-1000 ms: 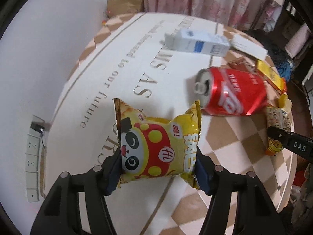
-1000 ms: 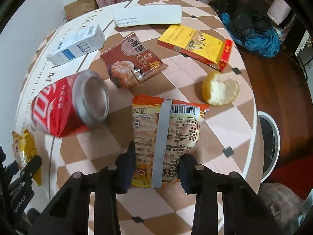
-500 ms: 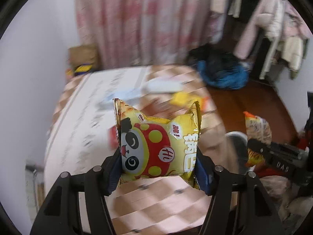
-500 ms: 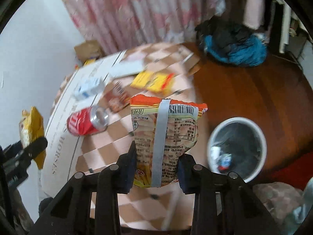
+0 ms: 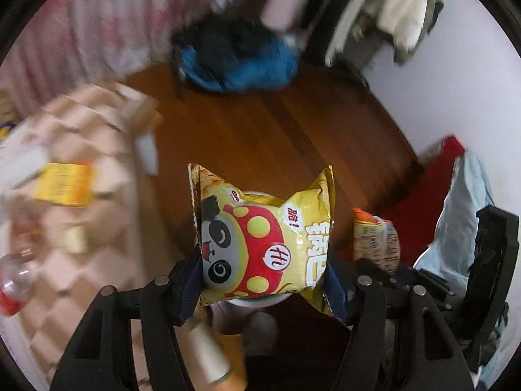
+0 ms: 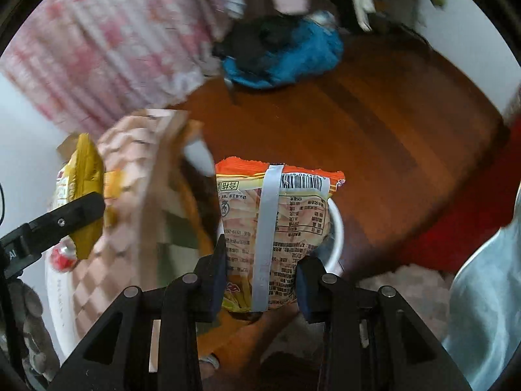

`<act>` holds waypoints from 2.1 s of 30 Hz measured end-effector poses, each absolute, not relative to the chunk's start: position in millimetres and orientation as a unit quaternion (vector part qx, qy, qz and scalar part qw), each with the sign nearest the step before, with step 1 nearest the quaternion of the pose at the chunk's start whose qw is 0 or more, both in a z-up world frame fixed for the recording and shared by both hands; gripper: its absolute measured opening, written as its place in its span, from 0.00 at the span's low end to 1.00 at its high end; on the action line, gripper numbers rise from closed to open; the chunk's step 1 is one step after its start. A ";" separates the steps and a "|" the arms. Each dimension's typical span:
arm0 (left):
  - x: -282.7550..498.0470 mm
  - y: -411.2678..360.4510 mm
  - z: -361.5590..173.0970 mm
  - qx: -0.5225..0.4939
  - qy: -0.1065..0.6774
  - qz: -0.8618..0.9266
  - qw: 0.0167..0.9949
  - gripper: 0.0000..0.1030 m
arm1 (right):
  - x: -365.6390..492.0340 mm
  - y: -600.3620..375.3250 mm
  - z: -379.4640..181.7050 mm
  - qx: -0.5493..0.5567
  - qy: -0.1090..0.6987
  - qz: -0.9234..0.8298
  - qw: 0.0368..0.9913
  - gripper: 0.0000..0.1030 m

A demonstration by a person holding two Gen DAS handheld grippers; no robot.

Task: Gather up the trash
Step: 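Carry both snack bags over the bin and release them inside, then grasp the red cola can with the left tool while the right tool grasps the bread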

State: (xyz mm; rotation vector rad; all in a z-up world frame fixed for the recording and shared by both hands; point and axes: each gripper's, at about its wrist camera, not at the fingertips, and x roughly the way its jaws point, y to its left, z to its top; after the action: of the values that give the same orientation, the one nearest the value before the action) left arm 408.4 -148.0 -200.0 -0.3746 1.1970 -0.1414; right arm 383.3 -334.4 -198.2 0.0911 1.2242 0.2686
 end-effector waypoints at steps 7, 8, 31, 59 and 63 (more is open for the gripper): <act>466.9 -169.4 -275.1 -0.189 0.638 -0.078 0.742 0.90 | 421.0 -367.9 -290.7 0.078 0.632 0.089 0.765 0.36; 468.3 -168.0 -278.3 -0.189 0.641 -0.074 0.740 0.99 | 425.6 -370.4 -302.0 0.084 0.638 0.084 0.761 0.36; 408.6 -167.0 -280.7 -0.049 0.634 0.062 0.769 0.99 | 423.7 -363.9 -351.5 0.012 0.688 0.035 0.725 1.00; 314.7 -160.2 -113.3 -0.089 0.524 0.080 0.843 0.99 | 338.8 -358.5 -122.4 0.023 0.585 0.084 0.806 1.00; 293.7 -118.3 -87.1 -0.115 0.493 0.110 0.856 0.99 | 323.6 -332.9 -86.1 0.032 0.561 0.119 0.819 1.00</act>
State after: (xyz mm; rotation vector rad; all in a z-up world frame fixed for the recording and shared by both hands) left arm 293.7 -118.3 -87.1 -0.2416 1.0353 0.2316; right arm 323.6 -332.9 -86.1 0.0688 1.1943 0.2545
